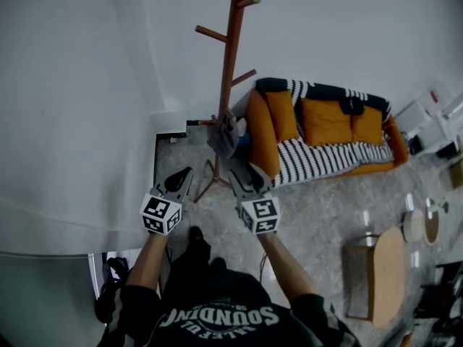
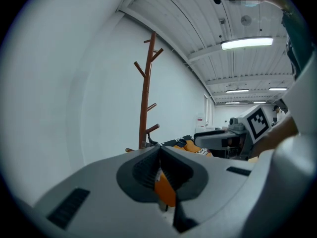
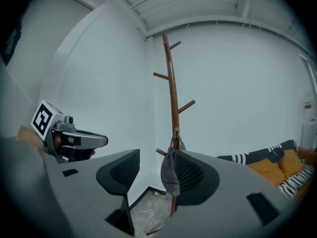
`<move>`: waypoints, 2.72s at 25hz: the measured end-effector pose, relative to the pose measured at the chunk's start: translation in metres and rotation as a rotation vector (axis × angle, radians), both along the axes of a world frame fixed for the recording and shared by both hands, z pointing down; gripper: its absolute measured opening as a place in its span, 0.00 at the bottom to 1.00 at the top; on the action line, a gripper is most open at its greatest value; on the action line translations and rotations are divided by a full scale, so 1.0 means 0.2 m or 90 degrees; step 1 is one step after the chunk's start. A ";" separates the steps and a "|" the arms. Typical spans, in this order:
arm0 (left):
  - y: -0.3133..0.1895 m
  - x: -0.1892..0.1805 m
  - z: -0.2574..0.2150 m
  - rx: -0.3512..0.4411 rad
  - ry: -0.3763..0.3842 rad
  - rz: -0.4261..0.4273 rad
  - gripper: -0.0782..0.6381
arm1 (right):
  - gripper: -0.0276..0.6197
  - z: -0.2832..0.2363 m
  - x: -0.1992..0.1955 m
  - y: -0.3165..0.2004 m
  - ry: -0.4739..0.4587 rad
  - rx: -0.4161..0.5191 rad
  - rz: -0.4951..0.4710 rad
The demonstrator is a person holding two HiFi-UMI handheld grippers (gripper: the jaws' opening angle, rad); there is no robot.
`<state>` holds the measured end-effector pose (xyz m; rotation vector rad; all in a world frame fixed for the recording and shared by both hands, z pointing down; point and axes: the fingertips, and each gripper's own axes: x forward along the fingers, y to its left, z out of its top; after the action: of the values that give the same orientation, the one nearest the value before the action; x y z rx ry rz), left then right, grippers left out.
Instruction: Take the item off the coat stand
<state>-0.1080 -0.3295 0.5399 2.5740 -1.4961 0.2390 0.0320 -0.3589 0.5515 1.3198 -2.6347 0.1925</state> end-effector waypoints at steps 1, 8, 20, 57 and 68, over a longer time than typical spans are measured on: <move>-0.01 0.00 0.00 0.000 -0.001 0.002 0.11 | 0.34 -0.01 -0.01 -0.02 -0.005 0.004 0.000; -0.06 -0.01 0.06 -0.011 0.001 0.009 0.11 | 0.36 0.06 -0.06 -0.16 0.007 -0.011 0.000; -0.23 -0.11 0.15 -0.034 0.000 0.008 0.11 | 0.38 0.27 -0.17 -0.43 0.026 -0.057 0.010; -0.32 -0.34 0.27 -0.056 0.013 -0.016 0.11 | 0.06 0.50 -0.31 -0.72 0.178 -0.106 0.009; -0.24 -0.26 0.18 -0.042 0.009 -0.013 0.11 | 0.06 0.32 -0.26 -0.63 0.178 -0.071 0.002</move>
<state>-0.1607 -0.3770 0.5754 2.5032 -1.4831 0.2635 -0.0208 -0.4846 0.6147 1.2178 -2.3543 0.1425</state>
